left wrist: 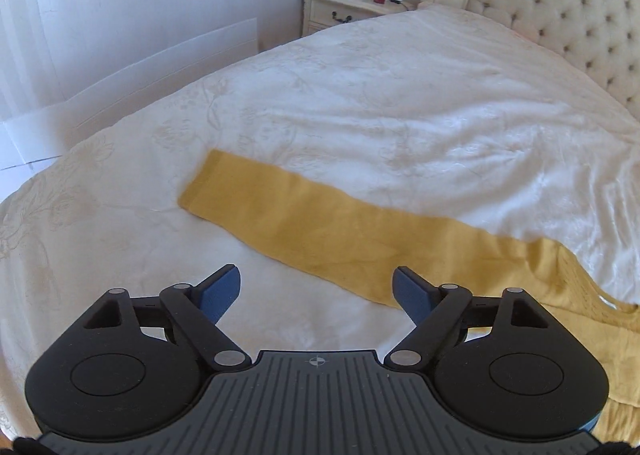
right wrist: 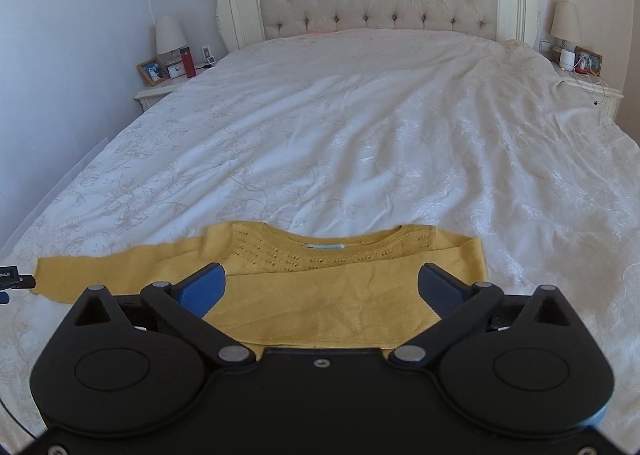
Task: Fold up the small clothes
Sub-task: 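Move the left tool to the other sleeve cuff and grasp it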
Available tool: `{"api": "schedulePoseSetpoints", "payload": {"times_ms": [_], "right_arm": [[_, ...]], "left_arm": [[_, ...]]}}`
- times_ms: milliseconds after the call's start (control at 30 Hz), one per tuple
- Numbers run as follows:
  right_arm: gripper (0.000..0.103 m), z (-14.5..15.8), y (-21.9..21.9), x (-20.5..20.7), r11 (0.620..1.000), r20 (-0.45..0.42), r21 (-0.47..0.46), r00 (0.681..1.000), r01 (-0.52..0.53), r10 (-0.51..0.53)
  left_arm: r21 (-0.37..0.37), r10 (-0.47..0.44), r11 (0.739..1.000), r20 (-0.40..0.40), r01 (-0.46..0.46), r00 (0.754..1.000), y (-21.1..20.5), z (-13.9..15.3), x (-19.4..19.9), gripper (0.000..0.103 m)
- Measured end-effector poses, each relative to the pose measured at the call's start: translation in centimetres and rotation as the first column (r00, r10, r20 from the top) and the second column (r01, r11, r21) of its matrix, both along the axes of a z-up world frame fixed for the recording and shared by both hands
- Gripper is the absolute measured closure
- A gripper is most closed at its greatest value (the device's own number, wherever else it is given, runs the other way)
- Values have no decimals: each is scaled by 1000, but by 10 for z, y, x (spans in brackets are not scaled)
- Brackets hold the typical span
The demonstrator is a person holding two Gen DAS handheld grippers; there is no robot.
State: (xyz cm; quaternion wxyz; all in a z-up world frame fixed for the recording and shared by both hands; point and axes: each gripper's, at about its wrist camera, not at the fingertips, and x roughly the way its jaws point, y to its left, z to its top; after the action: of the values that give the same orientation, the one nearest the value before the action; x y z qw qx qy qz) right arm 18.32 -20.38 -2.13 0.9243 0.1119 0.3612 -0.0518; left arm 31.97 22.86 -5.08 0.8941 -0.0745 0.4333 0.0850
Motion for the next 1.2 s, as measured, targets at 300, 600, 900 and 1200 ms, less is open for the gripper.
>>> {"api": "schedulePoseSetpoints", "payload": {"times_ms": [300,600,900,1200], "right_arm": [[1,-3,38,0,997,-51,78,999,-9,13],[1,-18,68,17,995,-146,102,989,-21,36],[1,-41,83,46,990,-233,140,971,-23,56],[1,-59,90,61,983,-298,178,949,-49,101]], "left_arm": [[158,-77,984,-33,82,996,61,-24,34,26],[200,-119,971,-76,132,990,90,-56,73,26],[175,-115,975,-152,141,982,109,-93,108,25],[25,-198,979,-118,202,973,109,-95,111,57]]}}
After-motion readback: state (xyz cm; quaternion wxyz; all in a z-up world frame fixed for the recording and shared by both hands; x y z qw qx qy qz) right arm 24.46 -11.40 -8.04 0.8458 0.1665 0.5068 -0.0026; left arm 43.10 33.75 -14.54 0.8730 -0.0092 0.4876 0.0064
